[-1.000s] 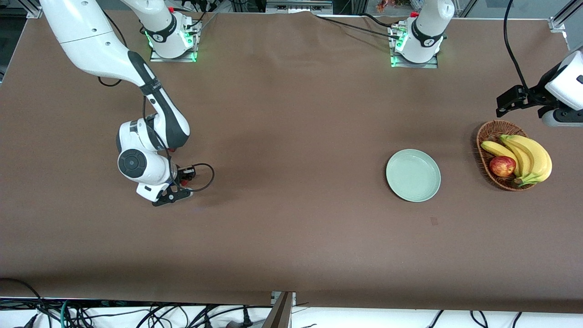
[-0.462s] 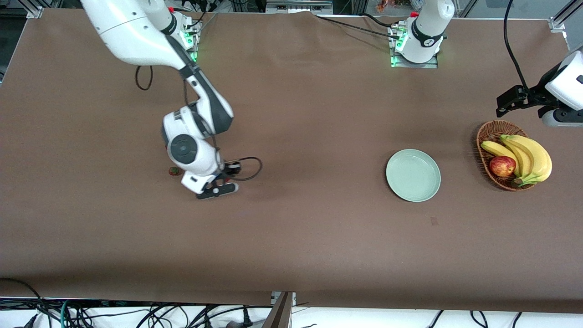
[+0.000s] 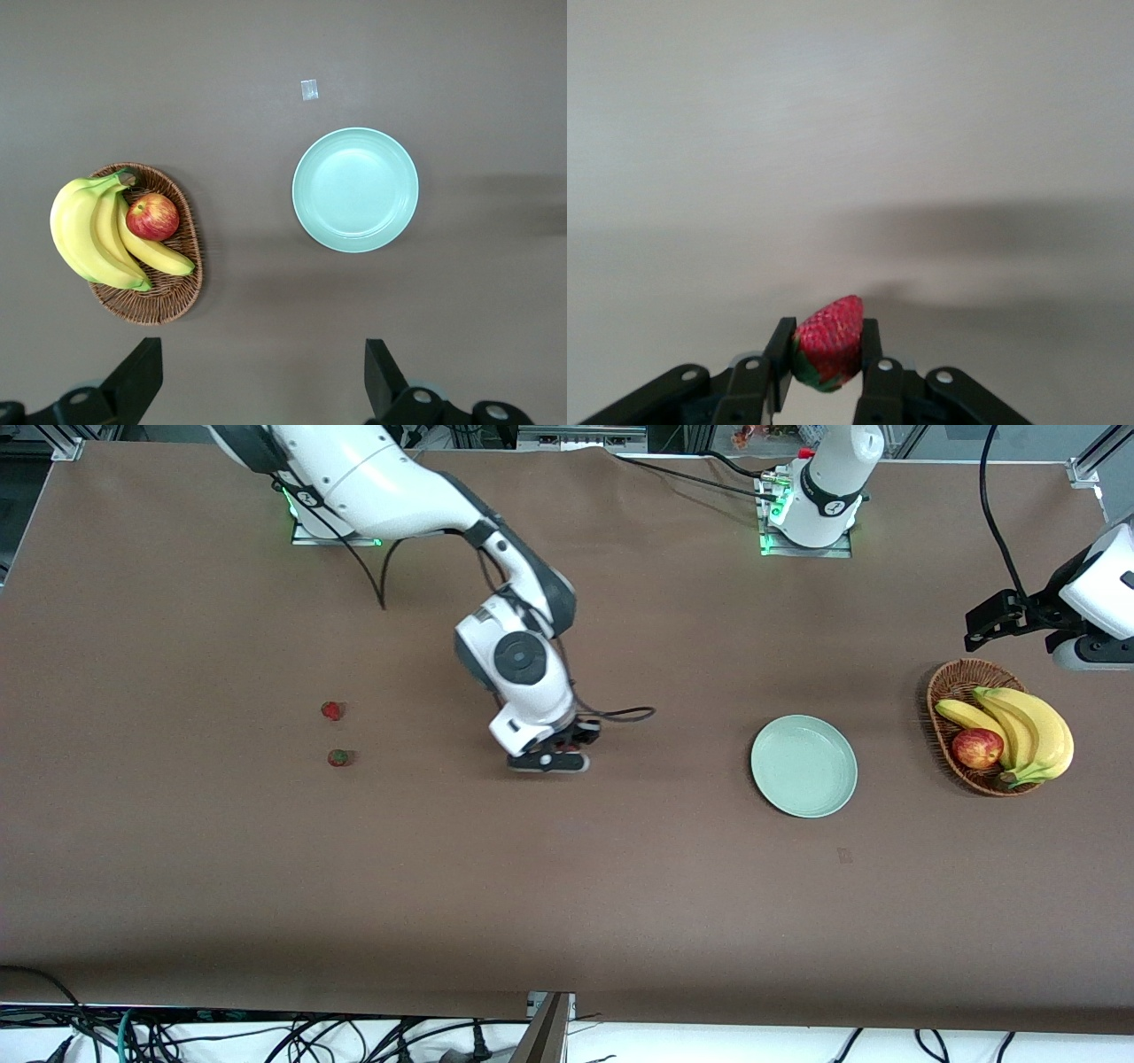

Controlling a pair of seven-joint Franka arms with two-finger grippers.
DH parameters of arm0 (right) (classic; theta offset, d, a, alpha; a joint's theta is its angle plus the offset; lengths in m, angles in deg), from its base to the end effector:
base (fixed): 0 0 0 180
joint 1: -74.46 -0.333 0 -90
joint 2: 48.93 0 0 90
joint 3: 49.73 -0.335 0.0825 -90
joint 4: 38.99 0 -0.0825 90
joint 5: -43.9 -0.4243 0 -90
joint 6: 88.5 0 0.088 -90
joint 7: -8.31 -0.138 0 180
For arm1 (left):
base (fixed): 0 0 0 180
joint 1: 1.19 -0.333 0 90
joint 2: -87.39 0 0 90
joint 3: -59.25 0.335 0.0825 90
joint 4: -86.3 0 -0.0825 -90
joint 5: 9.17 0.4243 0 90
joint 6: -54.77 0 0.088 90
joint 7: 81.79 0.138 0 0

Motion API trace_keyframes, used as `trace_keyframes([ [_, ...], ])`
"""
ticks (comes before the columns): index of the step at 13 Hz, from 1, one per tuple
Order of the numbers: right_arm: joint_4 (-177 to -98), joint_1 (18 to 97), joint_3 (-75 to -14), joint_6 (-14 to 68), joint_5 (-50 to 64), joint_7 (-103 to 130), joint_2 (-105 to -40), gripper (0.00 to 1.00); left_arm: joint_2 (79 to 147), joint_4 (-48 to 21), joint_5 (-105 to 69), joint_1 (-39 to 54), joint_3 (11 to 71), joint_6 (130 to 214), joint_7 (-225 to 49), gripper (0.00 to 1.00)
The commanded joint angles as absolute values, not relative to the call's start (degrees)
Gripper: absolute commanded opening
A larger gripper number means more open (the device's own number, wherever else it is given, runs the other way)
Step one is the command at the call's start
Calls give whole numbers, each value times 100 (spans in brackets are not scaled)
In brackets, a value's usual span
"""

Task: Collect all strawberries into plate
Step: 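Carry the strawberry toward the plate and release it beside the plate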

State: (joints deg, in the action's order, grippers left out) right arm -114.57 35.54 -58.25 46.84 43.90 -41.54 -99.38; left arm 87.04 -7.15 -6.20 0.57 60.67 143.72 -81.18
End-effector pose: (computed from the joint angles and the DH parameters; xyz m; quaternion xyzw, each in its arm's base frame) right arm 0.5688 0.5805 0.1833 -0.9935 0.0524 -0.0152 0.1002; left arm 0.5864 0.0038 0.5841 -0.9990 0.0087 0.0363 0.0258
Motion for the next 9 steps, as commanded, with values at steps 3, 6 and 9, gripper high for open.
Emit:
trace_keyframes([
  [3,-10939,2825,-5764,5738,4346,-4741,-10623,0,8836,-722,-749,56,6074,14056,-8056,100],
  [6,-10886,2569,-5764,6196,4337,-4881,-10869,0,8888,-800,-880,74,6074,13897,-8029,100],
  [9,-10763,2428,-5755,6276,4346,-5119,-11027,0,8967,-949,-978,21,6074,13940,-8020,100],
])
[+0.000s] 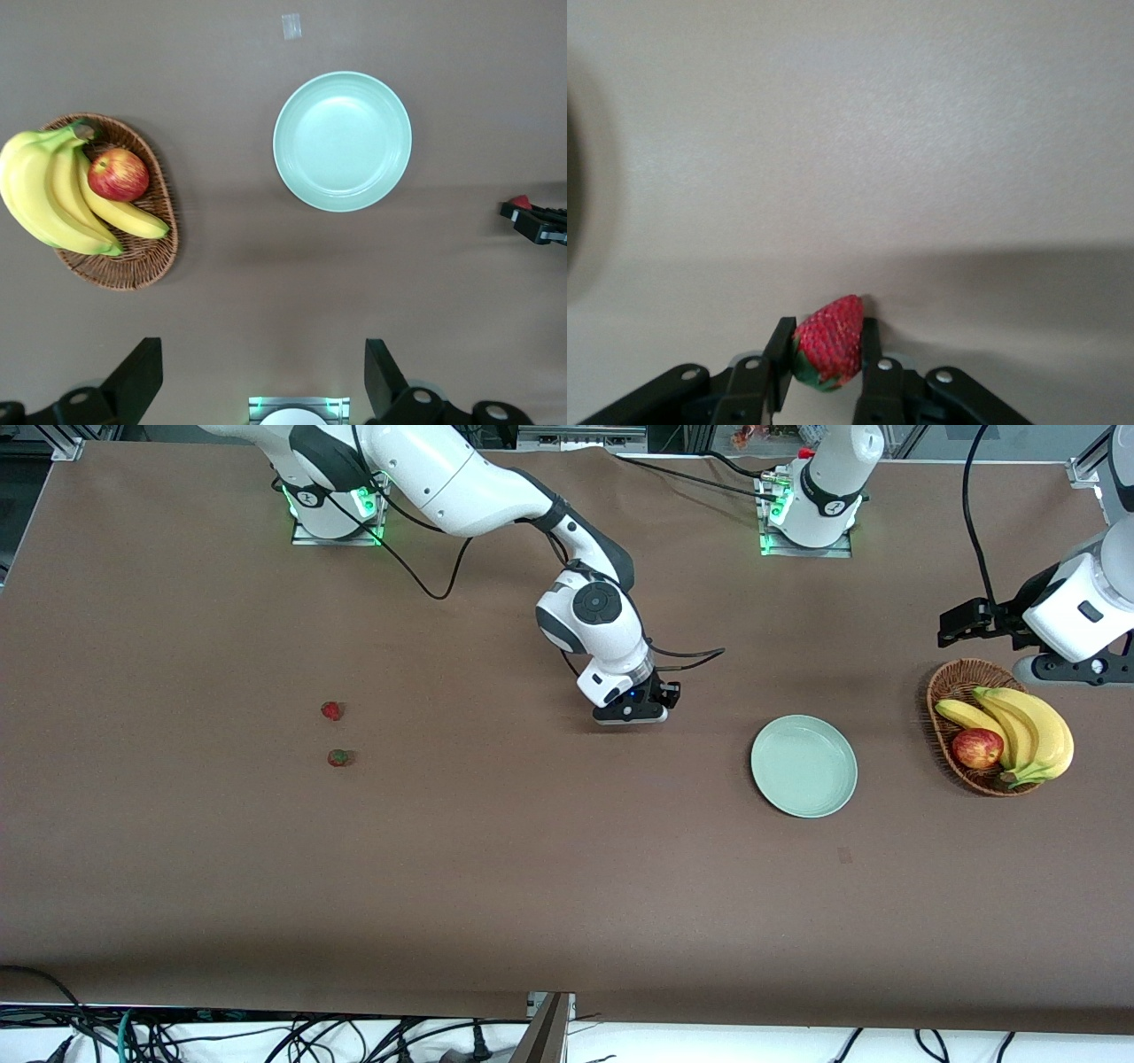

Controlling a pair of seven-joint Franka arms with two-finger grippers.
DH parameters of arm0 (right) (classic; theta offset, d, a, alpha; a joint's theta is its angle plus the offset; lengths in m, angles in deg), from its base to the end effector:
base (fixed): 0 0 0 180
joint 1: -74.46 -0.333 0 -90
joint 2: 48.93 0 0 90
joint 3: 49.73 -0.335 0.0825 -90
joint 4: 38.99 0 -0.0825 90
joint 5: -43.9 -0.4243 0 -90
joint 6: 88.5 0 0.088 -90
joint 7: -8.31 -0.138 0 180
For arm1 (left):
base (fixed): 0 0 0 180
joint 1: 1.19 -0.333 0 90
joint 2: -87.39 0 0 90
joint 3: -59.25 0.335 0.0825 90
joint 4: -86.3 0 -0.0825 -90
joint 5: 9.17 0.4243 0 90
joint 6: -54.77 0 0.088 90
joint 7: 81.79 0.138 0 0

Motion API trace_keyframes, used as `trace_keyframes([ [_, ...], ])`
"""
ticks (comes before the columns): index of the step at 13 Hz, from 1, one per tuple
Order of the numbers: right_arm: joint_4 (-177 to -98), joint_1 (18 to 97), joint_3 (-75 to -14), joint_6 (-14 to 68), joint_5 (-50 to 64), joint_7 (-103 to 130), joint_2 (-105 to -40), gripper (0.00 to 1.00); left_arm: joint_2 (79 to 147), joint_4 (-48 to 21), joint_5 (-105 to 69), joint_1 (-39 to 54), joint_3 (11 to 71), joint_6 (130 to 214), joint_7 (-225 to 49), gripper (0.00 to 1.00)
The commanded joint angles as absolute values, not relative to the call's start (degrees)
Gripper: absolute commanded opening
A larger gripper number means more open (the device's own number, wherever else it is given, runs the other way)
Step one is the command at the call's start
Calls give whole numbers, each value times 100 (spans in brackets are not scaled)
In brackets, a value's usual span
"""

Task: Collect all strawberries into plate
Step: 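Carry the strawberry toward the plate and release it beside the plate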

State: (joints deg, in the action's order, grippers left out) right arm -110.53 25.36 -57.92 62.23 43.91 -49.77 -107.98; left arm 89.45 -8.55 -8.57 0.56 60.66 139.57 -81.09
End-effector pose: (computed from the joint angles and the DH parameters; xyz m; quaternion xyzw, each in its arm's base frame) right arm 0.4793 0.6863 0.1272 -0.9811 0.0514 -0.0499 0.1799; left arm 0.5827 -0.0021 0.5423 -0.9944 0.0091 0.1055 0.0053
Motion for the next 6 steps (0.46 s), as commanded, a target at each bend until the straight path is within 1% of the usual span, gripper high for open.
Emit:
trace_keyframes([
  [1,-10763,2428,-5747,6268,4346,-5093,-11010,33,9020,-994,-1013,21,6074,13984,-8012,100],
  [2,-10745,2454,-5712,6259,4355,-5041,-10975,97,9064,-1029,-1013,21,6074,14089,-7986,100],
  [3,-10650,2541,-5703,6198,4346,-5023,-10940,100,9099,-1177,-1013,21,6074,14308,-7985,100],
  [4,-10562,2707,-5702,6014,4346,-4997,-10853,100,9091,-1448,-1013,21,6074,14667,-7968,100],
  [6,-10438,3120,-5737,5365,4363,-4813,-10590,100,9091,-2054,-1136,91,6065,15510,-7828,100],
])
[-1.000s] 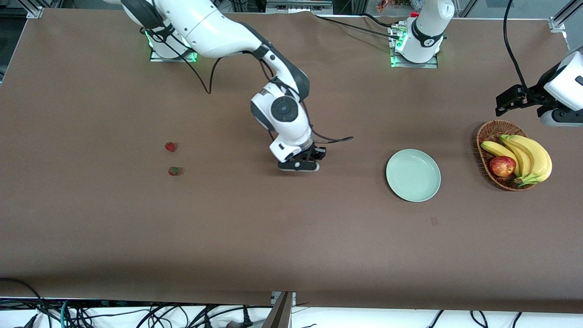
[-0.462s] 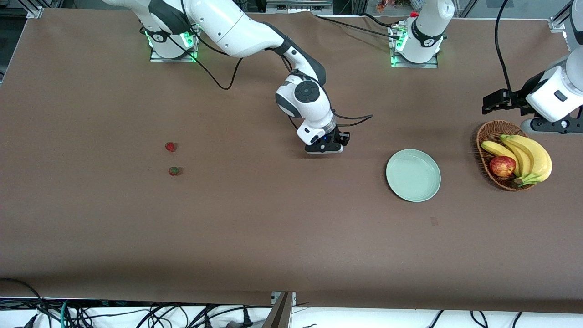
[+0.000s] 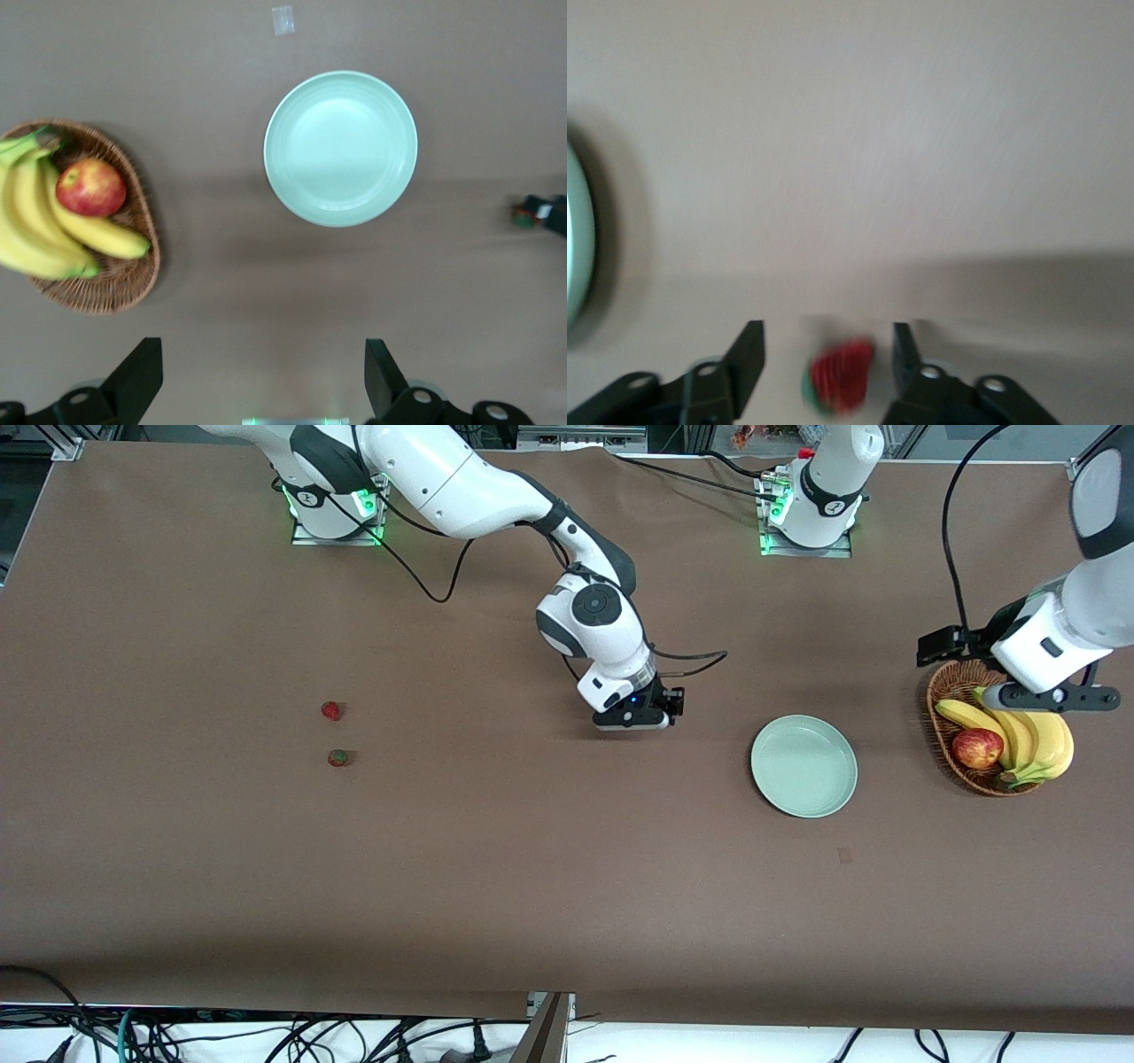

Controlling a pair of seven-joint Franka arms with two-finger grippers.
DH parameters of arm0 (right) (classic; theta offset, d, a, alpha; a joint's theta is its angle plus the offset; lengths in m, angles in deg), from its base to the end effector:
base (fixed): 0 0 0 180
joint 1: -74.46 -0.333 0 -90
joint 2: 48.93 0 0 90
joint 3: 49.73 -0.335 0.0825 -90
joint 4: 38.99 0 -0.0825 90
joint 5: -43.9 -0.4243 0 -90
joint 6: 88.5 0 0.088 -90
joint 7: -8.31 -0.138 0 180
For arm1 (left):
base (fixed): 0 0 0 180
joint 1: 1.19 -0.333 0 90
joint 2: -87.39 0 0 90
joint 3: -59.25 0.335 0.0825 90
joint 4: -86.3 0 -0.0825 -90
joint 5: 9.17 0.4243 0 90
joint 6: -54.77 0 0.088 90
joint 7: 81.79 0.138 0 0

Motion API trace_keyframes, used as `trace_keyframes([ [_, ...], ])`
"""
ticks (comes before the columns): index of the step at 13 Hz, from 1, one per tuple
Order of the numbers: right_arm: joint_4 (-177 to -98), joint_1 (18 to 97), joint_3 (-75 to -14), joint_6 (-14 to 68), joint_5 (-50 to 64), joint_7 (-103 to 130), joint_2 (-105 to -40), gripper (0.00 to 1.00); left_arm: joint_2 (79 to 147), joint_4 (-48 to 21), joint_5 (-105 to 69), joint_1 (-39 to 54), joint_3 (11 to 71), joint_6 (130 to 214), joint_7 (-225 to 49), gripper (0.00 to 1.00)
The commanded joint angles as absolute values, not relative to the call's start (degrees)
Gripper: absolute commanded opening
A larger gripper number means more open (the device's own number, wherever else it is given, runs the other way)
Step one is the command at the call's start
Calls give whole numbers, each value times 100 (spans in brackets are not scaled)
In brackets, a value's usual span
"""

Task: Collect all strawberries into plate
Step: 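Carry the strawberry toward the plate and release it beside the plate, then grasp the strawberry with the left gripper while the right gripper reaches another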

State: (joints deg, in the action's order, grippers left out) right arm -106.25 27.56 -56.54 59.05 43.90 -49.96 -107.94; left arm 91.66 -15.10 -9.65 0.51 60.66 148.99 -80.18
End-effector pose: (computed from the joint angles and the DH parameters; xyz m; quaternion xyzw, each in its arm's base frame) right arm 0.5298 0.6690 0.1572 -0.9783 0.0766 -0.0678 0.1802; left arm 0.5969 -0.0044 0.4731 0.9949 -0.0157 -0.0997 0.0044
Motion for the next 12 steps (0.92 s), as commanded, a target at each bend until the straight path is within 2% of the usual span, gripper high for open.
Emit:
trace_keyframes([
  [1,-10438,3322,-5746,5075,4337,-4516,-10388,100,9108,-2301,-1206,161,6030,15932,-7836,100],
  [3,-10446,3744,-5755,4303,4328,-3892,-10045,100,9309,-2628,-1224,215,5707,16435,-8002,100],
  [5,-10455,4157,-5747,3564,4328,-3102,-9728,100,9651,-2638,-1337,223,5373,16621,-8667,100],
  [8,-10464,4781,-5729,2535,4328,-1722,-9403,100,10266,-2638,-1471,328,4390,17174,-10555,100],
  [10,-10464,5019,-5685,1999,4407,-1018,-9314,100,10819,-2611,-1444,748,4281,17770,-11261,100],
  [12,-10525,5265,-5362,1707,4407,-604,-9323,100,11391,-2603,-1444,1215,4290,18454,-11578,100],
])
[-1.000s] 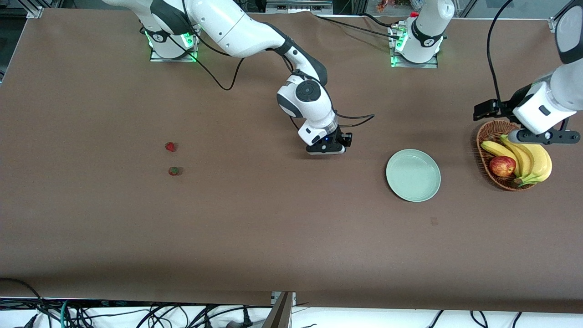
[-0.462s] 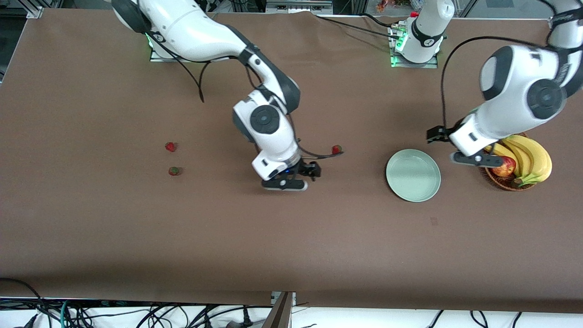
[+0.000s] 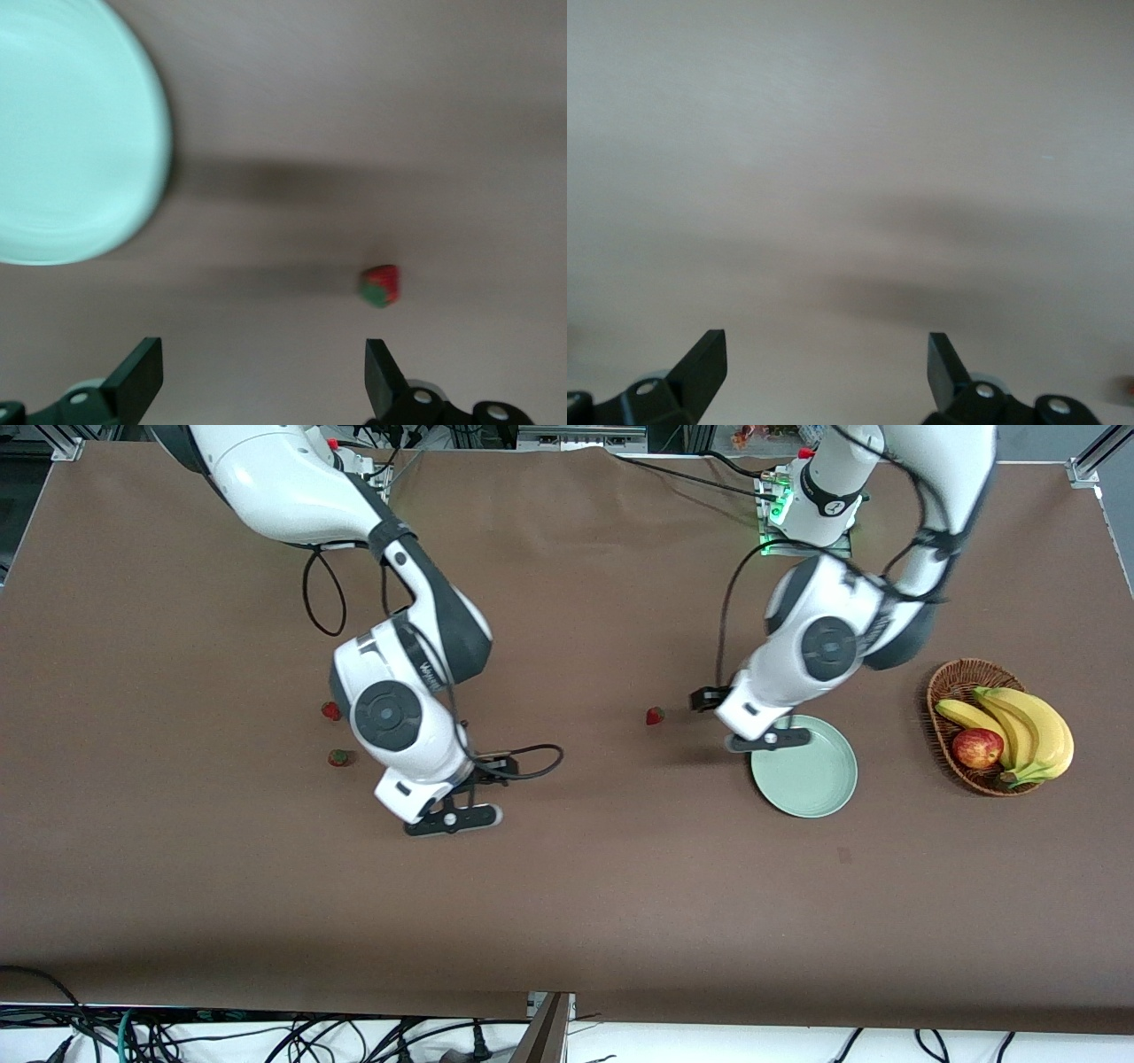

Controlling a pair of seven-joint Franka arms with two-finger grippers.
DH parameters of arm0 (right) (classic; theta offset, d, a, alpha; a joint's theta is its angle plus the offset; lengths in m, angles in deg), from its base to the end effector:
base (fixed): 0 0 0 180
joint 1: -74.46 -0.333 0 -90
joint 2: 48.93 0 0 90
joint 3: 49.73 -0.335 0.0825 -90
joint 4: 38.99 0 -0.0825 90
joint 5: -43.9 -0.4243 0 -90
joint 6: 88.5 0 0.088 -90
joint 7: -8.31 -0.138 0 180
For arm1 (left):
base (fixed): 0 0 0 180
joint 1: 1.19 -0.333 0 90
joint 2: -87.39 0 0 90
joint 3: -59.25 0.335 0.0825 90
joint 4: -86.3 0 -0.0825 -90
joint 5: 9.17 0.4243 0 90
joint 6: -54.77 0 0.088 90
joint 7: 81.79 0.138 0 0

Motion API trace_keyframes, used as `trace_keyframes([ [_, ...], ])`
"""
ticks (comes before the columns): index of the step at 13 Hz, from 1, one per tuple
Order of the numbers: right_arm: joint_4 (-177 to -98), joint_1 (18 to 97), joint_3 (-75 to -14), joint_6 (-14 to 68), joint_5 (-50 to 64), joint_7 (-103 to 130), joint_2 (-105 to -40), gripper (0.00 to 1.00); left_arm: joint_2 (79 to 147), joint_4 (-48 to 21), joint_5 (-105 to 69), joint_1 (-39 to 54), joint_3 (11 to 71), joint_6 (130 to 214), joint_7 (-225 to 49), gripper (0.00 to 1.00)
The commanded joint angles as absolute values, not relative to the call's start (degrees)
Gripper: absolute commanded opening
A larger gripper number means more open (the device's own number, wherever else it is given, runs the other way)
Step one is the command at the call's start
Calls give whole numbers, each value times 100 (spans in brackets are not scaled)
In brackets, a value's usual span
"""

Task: Collect all strawberries into plate
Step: 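Grasp the strawberry with the left gripper while the right gripper reaches another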

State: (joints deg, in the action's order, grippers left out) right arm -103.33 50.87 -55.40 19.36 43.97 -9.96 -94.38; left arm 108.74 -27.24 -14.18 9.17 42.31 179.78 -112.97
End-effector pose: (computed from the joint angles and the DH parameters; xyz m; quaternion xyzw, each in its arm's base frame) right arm 0.7146 0.3753 0.3043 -0.9959 -0.0818 0.0279 0.0258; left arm 0.5513 -0.2892 0.2334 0.9908 0.0667 -0.1118 0.0375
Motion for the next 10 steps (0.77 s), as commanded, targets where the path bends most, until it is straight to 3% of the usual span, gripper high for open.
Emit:
trace_keyframes([
  [1,-10673,5415,-5308,1515,4407,-297,-9314,100,11628,-2594,-1444,1408,4290,18746,-11867,100],
  [2,-10736,5538,-5194,1373,4407,158,-9305,100,11805,-2585,-1435,1636,4316,18827,-12140,100],
  [4,-11025,5566,-4817,1284,4399,601,-9305,100,11990,-2567,-1042,1832,4334,19020,-12414,74],
  [7,-11753,5583,-4429,1652,4390,672,-9288,100,12035,-2550,-627,1832,4334,19047,-12503,53],
  [10,-12903,5609,-4244,2581,4390,883,-8876,100,12140,-2313,-591,1832,4334,19047,-12503,51],
])
